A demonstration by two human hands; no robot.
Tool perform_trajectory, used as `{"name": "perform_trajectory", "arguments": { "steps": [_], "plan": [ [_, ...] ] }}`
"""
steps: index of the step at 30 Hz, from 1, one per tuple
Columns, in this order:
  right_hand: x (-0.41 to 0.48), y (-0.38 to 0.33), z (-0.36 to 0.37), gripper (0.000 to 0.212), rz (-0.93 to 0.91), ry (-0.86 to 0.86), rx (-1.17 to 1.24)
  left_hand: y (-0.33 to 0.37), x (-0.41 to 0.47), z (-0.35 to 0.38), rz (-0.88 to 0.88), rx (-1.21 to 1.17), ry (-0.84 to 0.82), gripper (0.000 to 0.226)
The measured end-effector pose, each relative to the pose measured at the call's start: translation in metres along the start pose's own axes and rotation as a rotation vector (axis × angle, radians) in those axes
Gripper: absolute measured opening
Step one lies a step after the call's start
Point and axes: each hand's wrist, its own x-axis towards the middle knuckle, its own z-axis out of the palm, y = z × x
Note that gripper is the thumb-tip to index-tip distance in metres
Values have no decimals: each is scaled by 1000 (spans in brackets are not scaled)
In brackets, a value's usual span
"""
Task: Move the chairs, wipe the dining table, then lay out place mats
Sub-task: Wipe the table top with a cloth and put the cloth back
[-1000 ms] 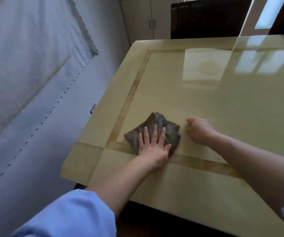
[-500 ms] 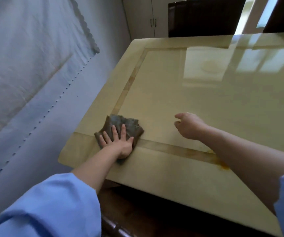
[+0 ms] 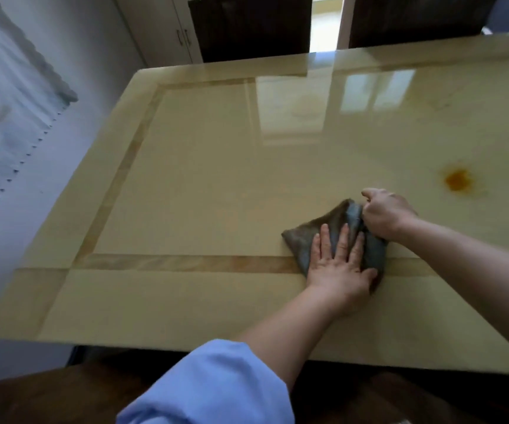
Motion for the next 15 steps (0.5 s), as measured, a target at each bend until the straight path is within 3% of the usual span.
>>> {"name": "perform_trajectory", "arguments": {
  "steps": [4,9,12,15],
  "plan": [
    [-9,1,-5,44,-37,-27,20,-61,-9,-6,-114,15,67,64],
    [-20,2,-2,47,-84,-86,57,-176,-58,-18,-609,-170,156,65],
    [-31,14,-2,47,-108,-136,75,-168,-75,-10,-926,-293,177,66],
    [-43,23,-1,47,-135,-185,104,-105,-62,2,-908,-301,172,65]
  ]
}}
